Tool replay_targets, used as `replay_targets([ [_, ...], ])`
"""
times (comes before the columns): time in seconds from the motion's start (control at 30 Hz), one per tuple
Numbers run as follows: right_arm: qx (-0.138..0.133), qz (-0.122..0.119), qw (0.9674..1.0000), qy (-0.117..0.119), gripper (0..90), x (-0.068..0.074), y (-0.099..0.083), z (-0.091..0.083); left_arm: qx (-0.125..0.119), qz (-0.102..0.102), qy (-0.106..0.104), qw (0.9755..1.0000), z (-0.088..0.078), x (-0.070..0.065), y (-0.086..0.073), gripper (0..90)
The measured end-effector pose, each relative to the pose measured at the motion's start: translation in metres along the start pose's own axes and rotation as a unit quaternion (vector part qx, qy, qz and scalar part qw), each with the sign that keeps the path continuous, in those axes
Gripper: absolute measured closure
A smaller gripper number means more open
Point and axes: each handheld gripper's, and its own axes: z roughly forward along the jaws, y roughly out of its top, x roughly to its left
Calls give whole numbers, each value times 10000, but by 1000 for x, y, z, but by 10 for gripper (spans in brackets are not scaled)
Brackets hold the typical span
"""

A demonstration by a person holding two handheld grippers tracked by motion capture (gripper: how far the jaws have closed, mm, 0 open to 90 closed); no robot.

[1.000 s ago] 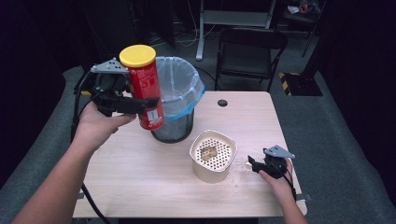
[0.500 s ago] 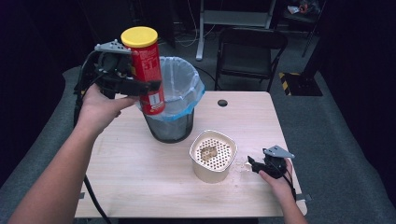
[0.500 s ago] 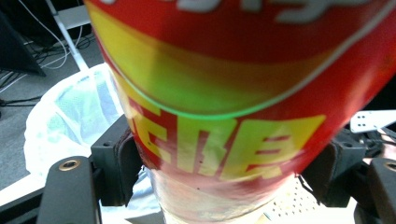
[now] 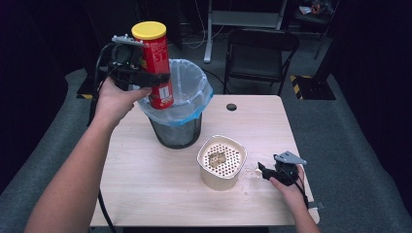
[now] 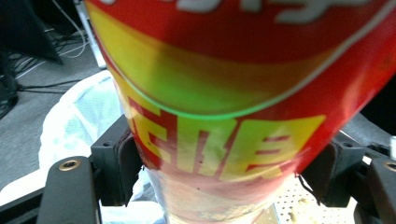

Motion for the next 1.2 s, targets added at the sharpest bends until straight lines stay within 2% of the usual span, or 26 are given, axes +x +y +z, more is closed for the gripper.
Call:
replay_targets([
  [0.3,-16,-92,10000,4,259,1,0,1,-86,-220,258,9994,18,11,0,239],
  [0.4,-16,17,10000,-26,259,0,0,1,-134,-267,328,9990,26,14,0,240],
  [0.43,-19,-28,10000,-3,259,-1,0,0,-150,-299,301,9990,28,15,0,239],
  [0.67,-10,-20,10000,-15,259,-1,0,1,-167,-258,491,9983,46,16,1,239],
  [0.93,-3,-95,10000,1,259,-1,0,2,-91,-469,480,9977,68,23,-6,237],
  [1.03,-11,-124,9999,26,258,-1,0,2,122,-538,422,9976,74,26,-10,232],
  [1.1,-15,-101,9999,38,258,-1,0,2,165,-582,502,9969,78,28,-14,196],
  [1.13,-16,-97,9999,43,258,-1,0,2,168,-663,586,9959,80,30,-16,136],
  [1.2,-15,-65,10000,30,258,-1,0,1,126,-751,629,9951,80,33,-21,123],
])
